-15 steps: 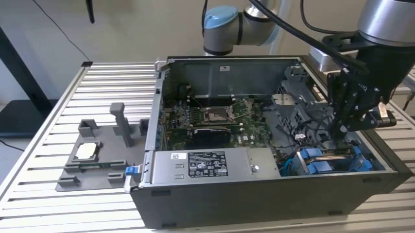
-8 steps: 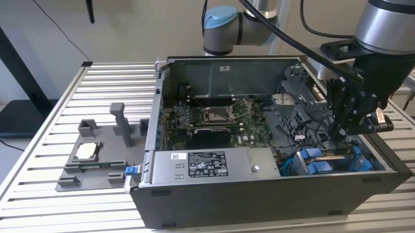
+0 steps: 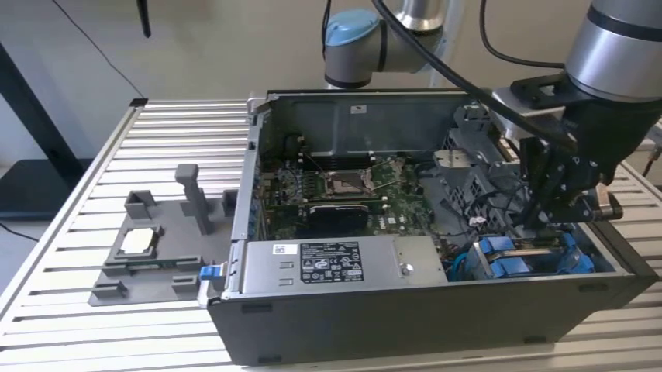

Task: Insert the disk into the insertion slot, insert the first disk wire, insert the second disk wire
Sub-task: 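Insert the second disk wire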

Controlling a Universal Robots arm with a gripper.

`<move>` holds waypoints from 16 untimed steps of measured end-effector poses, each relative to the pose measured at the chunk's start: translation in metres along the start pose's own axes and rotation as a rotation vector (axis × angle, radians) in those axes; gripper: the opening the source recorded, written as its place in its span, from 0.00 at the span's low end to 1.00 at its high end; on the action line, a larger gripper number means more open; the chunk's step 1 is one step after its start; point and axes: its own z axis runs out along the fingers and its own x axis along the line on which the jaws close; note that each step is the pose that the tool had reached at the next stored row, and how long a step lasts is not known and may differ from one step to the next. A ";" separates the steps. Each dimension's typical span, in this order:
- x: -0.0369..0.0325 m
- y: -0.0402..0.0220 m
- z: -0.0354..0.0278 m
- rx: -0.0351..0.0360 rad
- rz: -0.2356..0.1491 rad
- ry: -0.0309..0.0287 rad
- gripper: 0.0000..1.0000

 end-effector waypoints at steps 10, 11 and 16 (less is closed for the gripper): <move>0.0065 -0.0001 0.0070 -0.0001 0.002 -0.0173 0.16; 0.0069 -0.0003 0.0074 -0.0002 0.002 -0.0200 0.16; 0.0087 -0.0013 0.0092 0.0002 0.003 -0.0327 0.16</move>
